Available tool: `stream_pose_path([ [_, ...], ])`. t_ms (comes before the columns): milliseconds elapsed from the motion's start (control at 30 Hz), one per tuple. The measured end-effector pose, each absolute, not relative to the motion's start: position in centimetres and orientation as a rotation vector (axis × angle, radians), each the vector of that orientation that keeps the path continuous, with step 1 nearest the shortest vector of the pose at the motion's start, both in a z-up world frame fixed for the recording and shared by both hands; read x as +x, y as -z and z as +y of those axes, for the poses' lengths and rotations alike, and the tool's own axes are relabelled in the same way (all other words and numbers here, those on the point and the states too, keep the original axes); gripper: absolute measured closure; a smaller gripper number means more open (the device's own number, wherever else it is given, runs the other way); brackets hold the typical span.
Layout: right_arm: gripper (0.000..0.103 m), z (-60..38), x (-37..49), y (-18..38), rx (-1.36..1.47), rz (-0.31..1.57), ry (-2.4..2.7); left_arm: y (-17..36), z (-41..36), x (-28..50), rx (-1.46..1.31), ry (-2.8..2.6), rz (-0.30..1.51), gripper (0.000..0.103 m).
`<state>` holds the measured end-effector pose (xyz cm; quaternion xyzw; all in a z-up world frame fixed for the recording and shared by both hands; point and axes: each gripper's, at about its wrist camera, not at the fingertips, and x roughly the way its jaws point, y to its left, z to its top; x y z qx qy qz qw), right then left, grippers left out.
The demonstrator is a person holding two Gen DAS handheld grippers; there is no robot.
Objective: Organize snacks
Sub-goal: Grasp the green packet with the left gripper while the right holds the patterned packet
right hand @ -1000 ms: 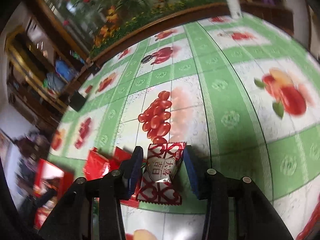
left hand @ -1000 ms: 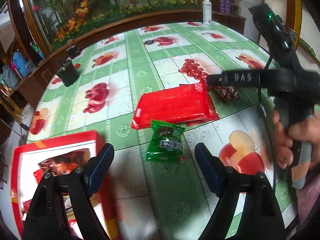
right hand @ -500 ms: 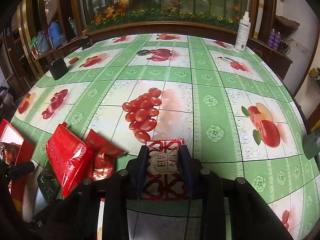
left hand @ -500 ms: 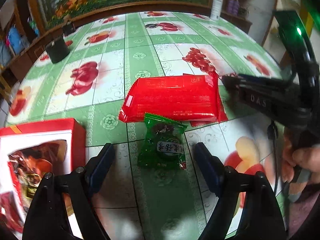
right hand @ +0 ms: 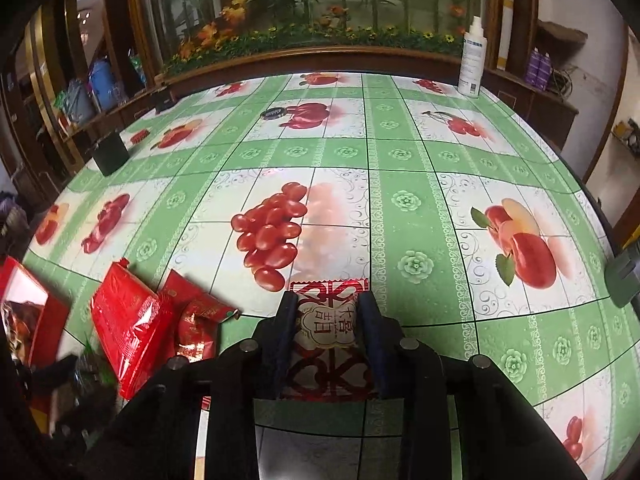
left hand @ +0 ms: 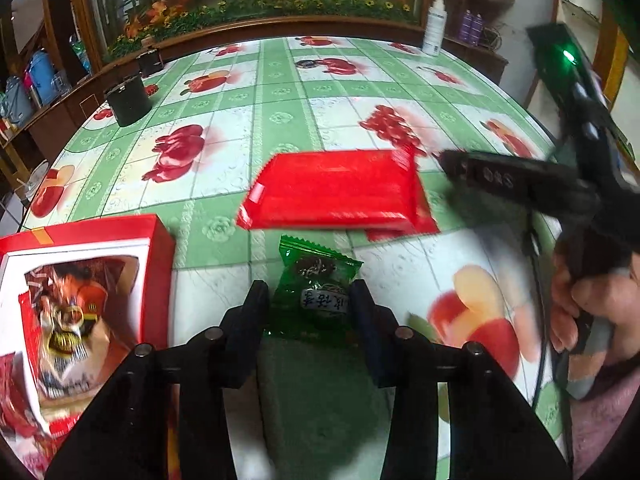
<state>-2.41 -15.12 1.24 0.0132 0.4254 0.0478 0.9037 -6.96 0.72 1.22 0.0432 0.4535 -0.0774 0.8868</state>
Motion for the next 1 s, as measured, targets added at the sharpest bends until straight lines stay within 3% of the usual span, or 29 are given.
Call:
stream_pose_path([
  [633, 0.073, -19.5, -2.5, -1.4, 0.226, 0.868, -0.024, -3.3, -2.2, -13.9, 0.1, 0.283, 0.888, 0.063],
  [1000, 0.073, -22.8, -5.0, -3.5, 0.355, 0.687, 0.031, -5.6, 0.1, -17.4, 0.053, 0.294, 0.811, 0.063],
])
